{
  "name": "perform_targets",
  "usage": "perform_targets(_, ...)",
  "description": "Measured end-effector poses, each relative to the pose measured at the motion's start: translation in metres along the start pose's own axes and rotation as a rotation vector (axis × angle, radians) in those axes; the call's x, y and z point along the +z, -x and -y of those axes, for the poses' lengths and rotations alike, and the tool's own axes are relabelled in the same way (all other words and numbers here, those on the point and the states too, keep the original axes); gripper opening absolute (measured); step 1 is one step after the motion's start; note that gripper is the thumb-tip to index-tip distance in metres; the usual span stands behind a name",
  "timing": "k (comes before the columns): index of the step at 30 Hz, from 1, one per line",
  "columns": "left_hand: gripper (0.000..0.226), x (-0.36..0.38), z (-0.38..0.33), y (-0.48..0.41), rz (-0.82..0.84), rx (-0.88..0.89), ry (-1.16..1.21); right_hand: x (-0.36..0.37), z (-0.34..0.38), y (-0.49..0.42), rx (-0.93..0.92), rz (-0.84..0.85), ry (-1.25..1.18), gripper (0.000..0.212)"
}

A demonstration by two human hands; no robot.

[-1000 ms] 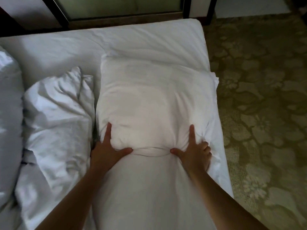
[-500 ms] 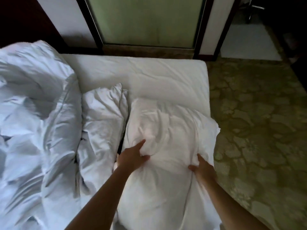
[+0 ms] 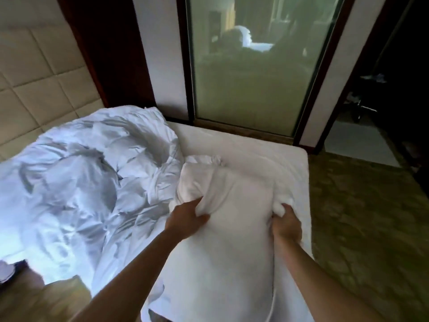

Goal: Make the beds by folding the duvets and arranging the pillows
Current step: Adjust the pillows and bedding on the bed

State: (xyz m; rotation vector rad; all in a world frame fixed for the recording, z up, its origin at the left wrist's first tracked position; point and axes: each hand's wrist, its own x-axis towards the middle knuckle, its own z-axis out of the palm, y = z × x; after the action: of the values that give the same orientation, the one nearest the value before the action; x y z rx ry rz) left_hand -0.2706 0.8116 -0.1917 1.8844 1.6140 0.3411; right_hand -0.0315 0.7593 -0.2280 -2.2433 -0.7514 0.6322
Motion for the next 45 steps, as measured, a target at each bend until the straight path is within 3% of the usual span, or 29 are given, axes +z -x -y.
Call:
perform_targets(6, 0.057, -0.116, 0.061, 0.124, -0.358, -0.033, -0.013, 0.027, 0.106, 0.122, -0.318, 0.022, -0.082, 0.045)
perform_targets(12, 0.053, -0.221, 0.163, 0.266, -0.599, -0.239, -0.203, 0.131, 0.16, 0.276, -0.574, 0.303, -0.131, 0.044)
perform_targets(16, 0.051, -0.252, 0.231, 0.375, -0.731, -0.515, -0.273, 0.204, 0.176, 0.393, -0.743, 0.561, -0.048, 0.042)
perform_targets(24, 0.046, -0.217, 0.317, 0.592, -1.027, -1.14, -0.023, 0.295, 0.16, 0.627, -1.152, 1.203, 0.165, 0.05)
perform_targets(30, 0.038, -0.128, 0.306, 0.711, -1.357, -1.577, 0.14, 0.304, 0.111, 0.781, -1.492, 1.587, 0.275, 0.047)
perform_targets(34, 0.039, -0.076, 0.278, 0.76, -1.522, -1.778, 0.15, 0.282, 0.063, 0.859, -1.709, 1.733, 0.387, 0.048)
perform_targets(37, 0.032, -0.056, 0.255, 0.797, -1.563, -1.922, 0.057, 0.258, 0.03, 0.902, -1.803, 1.824, 0.332, 0.046)
perform_targets(41, 0.039, -0.014, 0.246, 0.847, -1.489, -2.189, -0.025, 0.251, -0.018, 0.949, -1.919, 1.918, 0.207, 0.038)
perform_targets(43, 0.052, 0.016, 0.257, 0.869, -1.323, -2.378, 0.081, 0.258, -0.044, 0.964, -2.013, 1.904, 0.287, 0.037)
perform_targets(45, 0.067, 0.047, 0.276, 0.884, -0.984, -2.472, 0.292, 0.265, -0.069, 0.975, -2.109, 1.837, 0.503, 0.038)
